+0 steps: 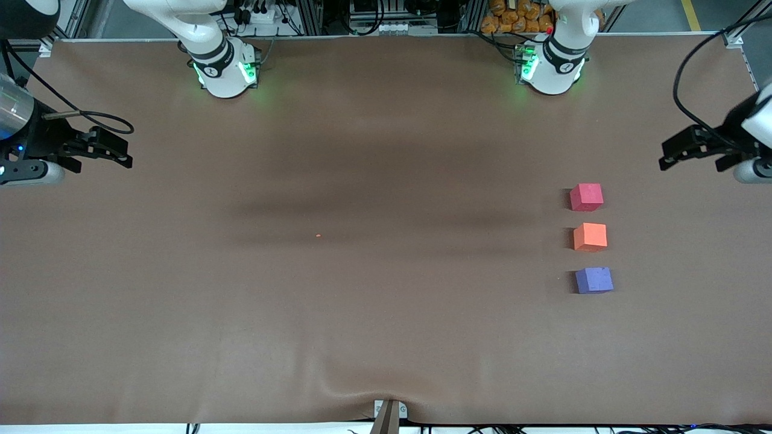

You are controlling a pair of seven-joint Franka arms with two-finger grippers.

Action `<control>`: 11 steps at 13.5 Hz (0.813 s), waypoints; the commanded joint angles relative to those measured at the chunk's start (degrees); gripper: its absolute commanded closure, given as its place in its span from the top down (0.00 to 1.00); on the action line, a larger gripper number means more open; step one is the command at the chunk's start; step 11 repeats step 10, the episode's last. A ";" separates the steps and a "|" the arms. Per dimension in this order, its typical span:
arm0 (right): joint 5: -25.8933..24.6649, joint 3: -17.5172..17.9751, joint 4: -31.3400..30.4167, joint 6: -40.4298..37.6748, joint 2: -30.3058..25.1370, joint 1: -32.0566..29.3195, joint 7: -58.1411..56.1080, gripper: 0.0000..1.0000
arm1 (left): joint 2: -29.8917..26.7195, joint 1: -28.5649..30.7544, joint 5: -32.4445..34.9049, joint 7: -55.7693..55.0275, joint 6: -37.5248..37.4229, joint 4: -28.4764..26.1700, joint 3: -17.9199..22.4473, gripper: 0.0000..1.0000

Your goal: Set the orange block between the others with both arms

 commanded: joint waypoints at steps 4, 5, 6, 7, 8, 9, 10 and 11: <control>0.74 -0.31 -0.41 0.28 -0.30 0.47 0.31 1.00 | -2.59 -3.07 -0.96 -0.46 0.01 -1.97 3.41 1.00; 0.74 -0.31 -0.41 0.19 -0.30 0.47 0.31 1.00 | -2.50 -2.89 -0.53 -0.46 -0.16 -1.97 3.41 1.00; 0.74 -0.31 -0.41 0.28 -0.30 0.47 0.31 1.00 | -2.58 -2.89 -0.26 -0.55 -0.95 -1.97 3.06 1.00; 0.74 -0.31 -0.41 0.28 -0.30 0.47 0.31 1.00 | -2.59 -2.89 -0.35 -0.55 -1.65 -1.97 3.06 1.00; 0.74 -0.31 -0.41 0.28 -0.30 0.47 0.31 1.00 | -2.59 -2.72 -0.26 -0.55 -1.92 -1.97 3.06 1.00; 0.74 -0.31 -0.41 0.28 -0.30 0.47 0.31 1.00 | -2.76 -2.72 -0.26 -0.55 -2.01 -1.97 3.06 1.00; 0.74 -0.31 -0.41 0.28 -0.30 0.47 0.31 1.00 | -2.76 -2.72 -0.26 -0.63 -2.27 -1.97 3.06 1.00; 0.74 -0.31 -0.41 0.28 -0.30 0.47 0.31 1.00 | -2.76 -2.72 -0.26 -0.63 -2.27 -1.97 3.06 1.00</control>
